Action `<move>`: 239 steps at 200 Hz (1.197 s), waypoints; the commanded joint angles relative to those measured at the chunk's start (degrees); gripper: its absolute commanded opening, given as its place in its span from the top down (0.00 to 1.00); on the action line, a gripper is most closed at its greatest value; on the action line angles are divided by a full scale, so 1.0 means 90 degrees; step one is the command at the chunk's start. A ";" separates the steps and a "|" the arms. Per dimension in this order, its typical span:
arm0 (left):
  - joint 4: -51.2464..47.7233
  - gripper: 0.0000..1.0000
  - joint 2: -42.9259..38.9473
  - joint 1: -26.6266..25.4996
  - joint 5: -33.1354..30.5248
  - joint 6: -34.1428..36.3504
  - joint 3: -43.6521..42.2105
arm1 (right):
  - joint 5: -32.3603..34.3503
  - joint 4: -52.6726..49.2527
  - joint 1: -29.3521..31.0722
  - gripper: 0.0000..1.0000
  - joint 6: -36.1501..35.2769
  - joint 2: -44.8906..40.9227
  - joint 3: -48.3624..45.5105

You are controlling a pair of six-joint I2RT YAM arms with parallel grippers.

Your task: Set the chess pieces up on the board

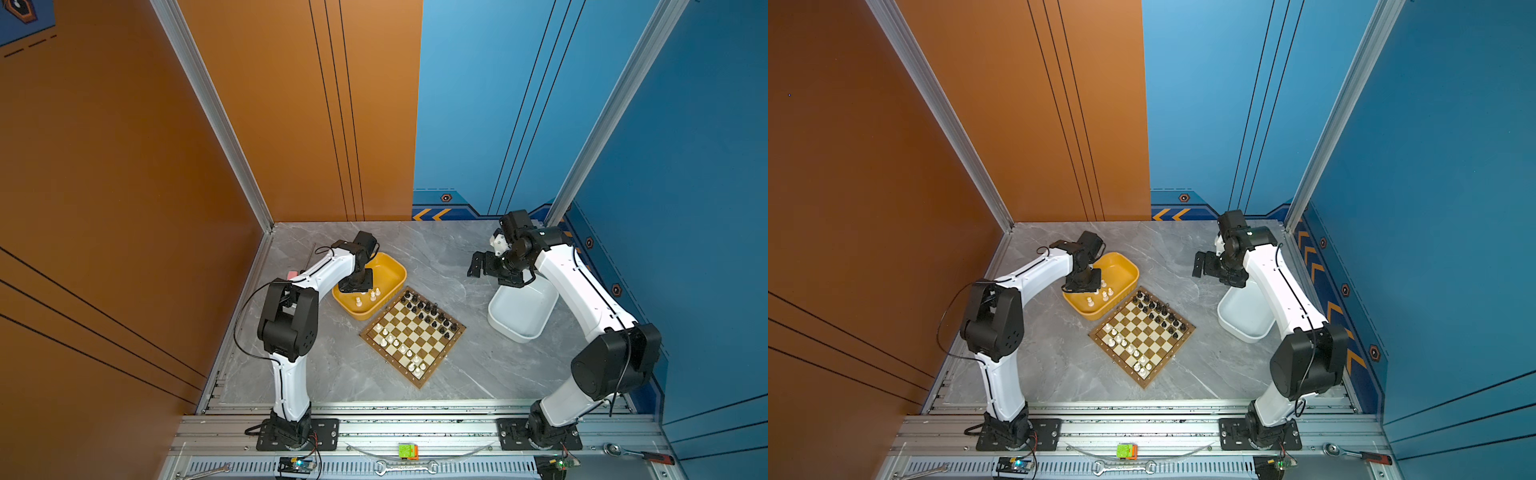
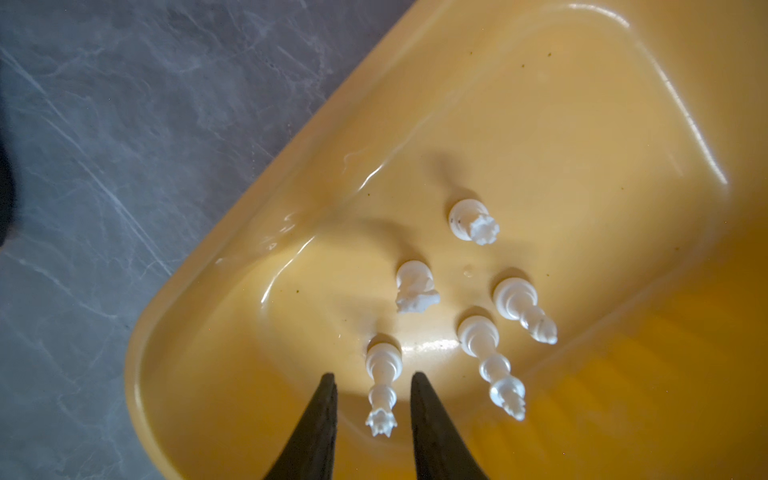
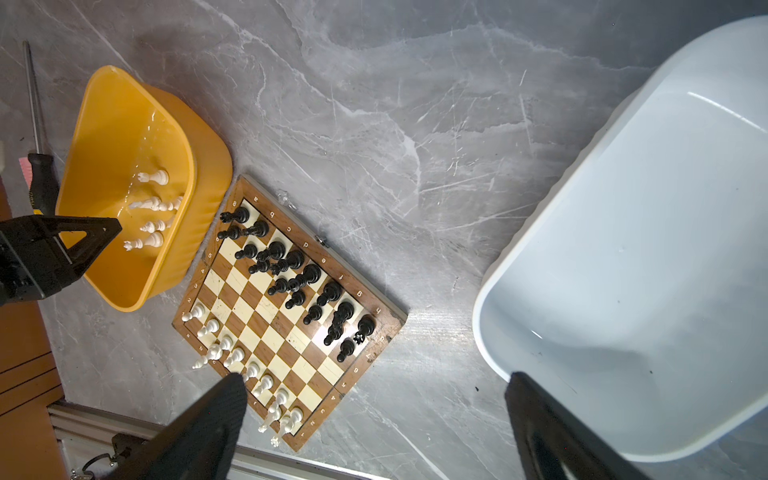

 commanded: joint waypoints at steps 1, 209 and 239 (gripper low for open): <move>-0.0145 0.69 0.0158 0.0017 0.0216 0.0116 0.0135 | 0.0020 -0.0164 -0.0035 0.00 0.0026 0.0114 0.0160; -0.0136 0.85 -0.0067 -0.0108 0.0252 0.0051 -0.0474 | 0.0139 -0.0342 -0.0044 0.00 0.0006 -0.0135 -0.0006; -0.0139 0.90 -0.0139 -0.0121 0.0281 0.0079 -0.0495 | 0.0169 -0.0334 -0.0015 0.00 0.0033 -0.0228 -0.0093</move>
